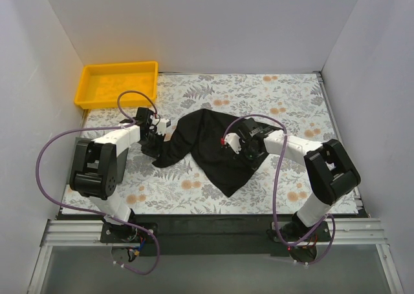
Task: Fold and stack the t-shirts
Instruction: Flatten the tshirt out
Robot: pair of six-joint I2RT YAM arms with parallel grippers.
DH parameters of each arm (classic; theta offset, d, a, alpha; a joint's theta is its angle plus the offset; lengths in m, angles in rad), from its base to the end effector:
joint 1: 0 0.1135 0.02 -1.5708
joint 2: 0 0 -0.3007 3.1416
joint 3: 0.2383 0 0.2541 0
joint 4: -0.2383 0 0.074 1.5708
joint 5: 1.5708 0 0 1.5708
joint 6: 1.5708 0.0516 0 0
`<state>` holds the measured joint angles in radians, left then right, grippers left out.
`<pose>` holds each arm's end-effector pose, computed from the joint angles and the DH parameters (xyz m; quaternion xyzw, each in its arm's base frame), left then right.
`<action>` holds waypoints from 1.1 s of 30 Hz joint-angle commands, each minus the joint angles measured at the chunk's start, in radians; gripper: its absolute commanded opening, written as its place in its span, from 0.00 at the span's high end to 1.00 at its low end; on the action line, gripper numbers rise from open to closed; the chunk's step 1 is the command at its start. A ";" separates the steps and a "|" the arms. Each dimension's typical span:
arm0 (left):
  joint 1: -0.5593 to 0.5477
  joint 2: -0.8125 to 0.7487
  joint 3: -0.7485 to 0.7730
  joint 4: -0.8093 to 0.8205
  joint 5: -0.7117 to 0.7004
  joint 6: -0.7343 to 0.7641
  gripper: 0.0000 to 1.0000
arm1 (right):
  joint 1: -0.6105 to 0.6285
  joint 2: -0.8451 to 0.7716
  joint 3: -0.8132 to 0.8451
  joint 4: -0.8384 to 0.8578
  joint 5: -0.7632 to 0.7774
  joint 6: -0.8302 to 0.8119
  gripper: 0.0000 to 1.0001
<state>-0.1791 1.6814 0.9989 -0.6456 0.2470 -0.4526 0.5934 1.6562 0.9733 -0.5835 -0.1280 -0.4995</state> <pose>0.3052 -0.0681 0.1828 -0.1195 0.9779 -0.1536 0.0762 0.2554 0.1802 0.1844 -0.5209 0.8377 0.0702 0.1482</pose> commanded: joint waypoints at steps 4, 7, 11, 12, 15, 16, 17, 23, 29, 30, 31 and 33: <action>-0.003 -0.074 0.021 -0.112 -0.016 -0.034 1.00 | -0.182 0.068 -0.024 0.082 0.221 -0.065 0.99; -0.003 -0.104 0.026 -0.164 0.024 -0.043 0.87 | -0.340 0.126 0.126 0.062 0.220 -0.122 0.99; -0.003 -0.162 0.075 -0.232 0.125 -0.025 0.50 | -0.362 0.029 0.311 -0.148 0.039 -0.143 0.72; -0.003 -0.198 0.079 -0.241 0.179 -0.005 0.47 | -0.362 -0.001 0.309 -0.166 -0.016 -0.154 0.66; -0.005 -0.276 0.061 -0.267 0.230 0.102 0.45 | -0.351 -0.140 0.256 -0.265 -0.108 -0.200 0.67; -0.003 -0.285 0.049 -0.275 0.238 0.130 0.45 | -0.343 -0.183 0.237 -0.289 -0.128 -0.211 0.68; -0.005 -0.295 0.047 -0.288 0.244 0.153 0.44 | -0.331 -0.200 0.187 -0.298 -0.131 -0.218 0.69; -0.005 -0.258 0.092 -0.322 0.282 0.154 0.44 | -0.231 -0.216 0.055 -0.291 -0.096 -0.208 0.69; -0.008 -0.241 0.116 -0.335 0.298 0.160 0.43 | -0.211 -0.139 -0.037 -0.187 -0.047 -0.205 0.66; -0.010 -0.242 0.112 -0.335 0.293 0.161 0.43 | -0.207 -0.135 -0.047 -0.170 -0.032 -0.205 0.66; -0.010 -0.244 0.112 -0.338 0.293 0.163 0.43 | -0.207 -0.131 -0.056 -0.170 -0.032 -0.208 0.66; -0.010 -0.252 0.099 -0.336 0.293 0.166 0.42 | -0.204 -0.119 -0.073 -0.150 -0.018 -0.211 0.65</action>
<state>-0.1829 1.4639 1.0801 -0.9691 0.5140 -0.3099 0.3790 1.5227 0.9264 -0.7849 -0.1722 -0.6930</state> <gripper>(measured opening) 0.574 0.342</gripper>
